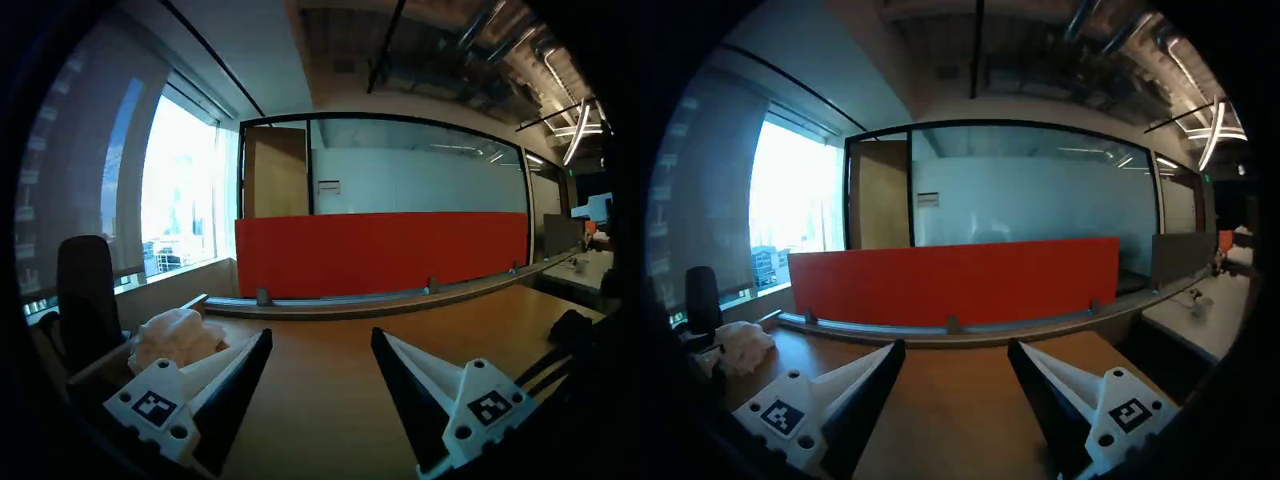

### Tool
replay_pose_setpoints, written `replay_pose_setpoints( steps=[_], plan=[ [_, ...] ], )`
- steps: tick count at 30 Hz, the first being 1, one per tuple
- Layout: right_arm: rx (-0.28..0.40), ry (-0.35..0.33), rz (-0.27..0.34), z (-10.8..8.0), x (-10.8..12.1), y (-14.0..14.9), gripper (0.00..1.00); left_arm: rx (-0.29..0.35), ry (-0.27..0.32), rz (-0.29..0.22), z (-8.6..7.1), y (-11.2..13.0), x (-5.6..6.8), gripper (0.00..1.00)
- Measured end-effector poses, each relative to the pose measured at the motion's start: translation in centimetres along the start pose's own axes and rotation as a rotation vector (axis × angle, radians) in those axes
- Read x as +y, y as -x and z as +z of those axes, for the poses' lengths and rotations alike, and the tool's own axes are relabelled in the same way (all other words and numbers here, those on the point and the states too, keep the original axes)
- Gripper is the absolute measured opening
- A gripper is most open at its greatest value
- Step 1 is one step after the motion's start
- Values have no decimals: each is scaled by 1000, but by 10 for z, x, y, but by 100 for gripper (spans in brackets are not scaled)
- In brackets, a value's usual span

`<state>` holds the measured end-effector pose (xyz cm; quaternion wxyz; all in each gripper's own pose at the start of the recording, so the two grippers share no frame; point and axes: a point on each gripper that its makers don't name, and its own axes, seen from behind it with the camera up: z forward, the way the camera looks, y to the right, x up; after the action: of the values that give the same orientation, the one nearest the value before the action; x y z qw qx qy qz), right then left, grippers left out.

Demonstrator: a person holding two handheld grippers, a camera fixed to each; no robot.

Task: Fold towel

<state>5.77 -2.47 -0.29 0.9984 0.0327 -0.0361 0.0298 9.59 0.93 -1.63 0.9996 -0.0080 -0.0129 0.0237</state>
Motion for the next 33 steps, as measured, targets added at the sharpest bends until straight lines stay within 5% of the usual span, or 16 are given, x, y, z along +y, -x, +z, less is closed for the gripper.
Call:
replay_pose_setpoints(
  steps=[20,33],
  plan=[
    [11,-7,1,4,-8,51,99,68,-1,36,9,65,5,92],
    [0,-16,-13,12,-12,78,99,58,-12,7,13,106,3,92]
  ],
)
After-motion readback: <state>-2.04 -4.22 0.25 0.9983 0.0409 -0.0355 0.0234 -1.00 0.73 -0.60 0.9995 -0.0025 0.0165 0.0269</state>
